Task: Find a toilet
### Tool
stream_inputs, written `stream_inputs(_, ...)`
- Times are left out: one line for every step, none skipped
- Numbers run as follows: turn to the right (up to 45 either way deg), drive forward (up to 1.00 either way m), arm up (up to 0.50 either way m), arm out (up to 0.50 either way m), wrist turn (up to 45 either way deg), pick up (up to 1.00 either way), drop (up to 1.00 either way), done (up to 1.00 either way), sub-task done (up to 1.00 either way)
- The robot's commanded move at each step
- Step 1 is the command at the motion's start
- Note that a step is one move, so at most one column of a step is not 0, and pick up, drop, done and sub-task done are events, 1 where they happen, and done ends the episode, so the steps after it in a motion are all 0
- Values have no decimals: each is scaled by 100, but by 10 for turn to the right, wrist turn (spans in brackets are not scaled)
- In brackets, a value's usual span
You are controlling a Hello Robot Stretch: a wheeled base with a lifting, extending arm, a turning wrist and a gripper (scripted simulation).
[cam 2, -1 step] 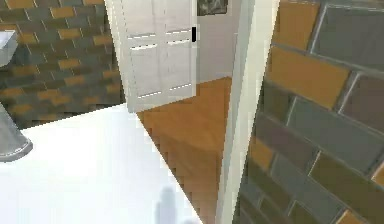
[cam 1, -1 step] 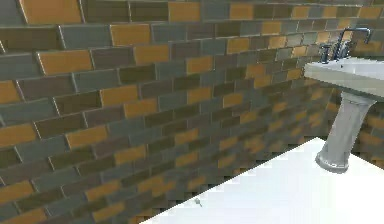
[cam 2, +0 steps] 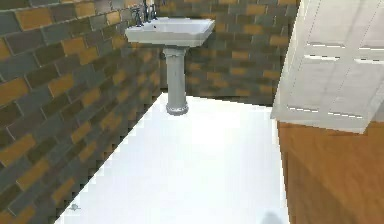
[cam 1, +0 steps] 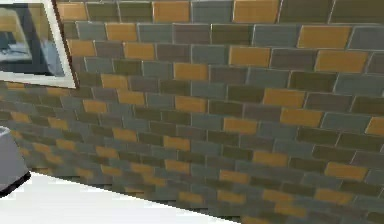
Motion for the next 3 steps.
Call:
stream_inputs(-450,0,0,0,0,0,0,0,0)
stream_inputs(-180,0,0,0,0,0,0,0,0)
stream_inputs(0,100,0,0,0,0,0,0,0)
